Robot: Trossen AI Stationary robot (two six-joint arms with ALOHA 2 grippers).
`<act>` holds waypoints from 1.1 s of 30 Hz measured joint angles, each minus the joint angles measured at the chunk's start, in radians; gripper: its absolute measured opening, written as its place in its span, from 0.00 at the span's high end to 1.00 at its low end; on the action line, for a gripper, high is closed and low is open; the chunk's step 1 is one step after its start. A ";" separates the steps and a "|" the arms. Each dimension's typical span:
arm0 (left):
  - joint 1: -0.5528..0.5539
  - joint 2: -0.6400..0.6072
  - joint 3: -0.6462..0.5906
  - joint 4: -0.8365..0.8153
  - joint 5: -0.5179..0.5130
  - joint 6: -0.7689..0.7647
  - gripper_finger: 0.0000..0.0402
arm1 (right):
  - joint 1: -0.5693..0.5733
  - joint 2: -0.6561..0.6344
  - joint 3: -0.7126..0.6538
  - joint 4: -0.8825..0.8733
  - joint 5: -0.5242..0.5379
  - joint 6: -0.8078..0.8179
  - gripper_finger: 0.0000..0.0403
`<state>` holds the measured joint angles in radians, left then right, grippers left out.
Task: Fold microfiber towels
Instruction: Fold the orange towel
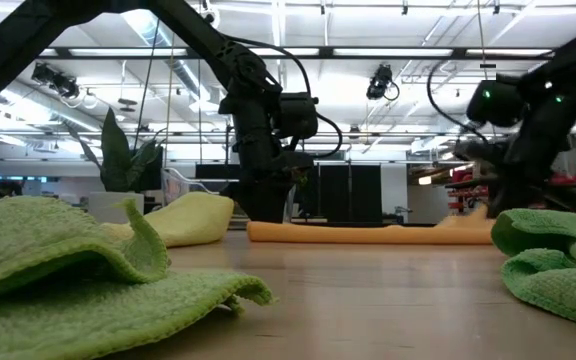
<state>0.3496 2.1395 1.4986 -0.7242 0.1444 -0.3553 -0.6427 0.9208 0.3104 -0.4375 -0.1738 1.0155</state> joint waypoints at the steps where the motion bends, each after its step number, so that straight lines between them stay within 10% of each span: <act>1: 0.000 0.000 0.000 0.000 0.000 0.000 0.66 | 0.007 -0.007 0.018 -0.003 0.010 -0.004 0.99; 33: 0.001 0.004 0.000 0.099 0.015 -0.087 0.75 | 0.292 0.254 0.397 -0.086 0.081 -0.044 1.00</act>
<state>0.3501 2.1432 1.4982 -0.6252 0.1592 -0.4422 -0.3504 1.1747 0.7078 -0.5236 -0.0933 0.9714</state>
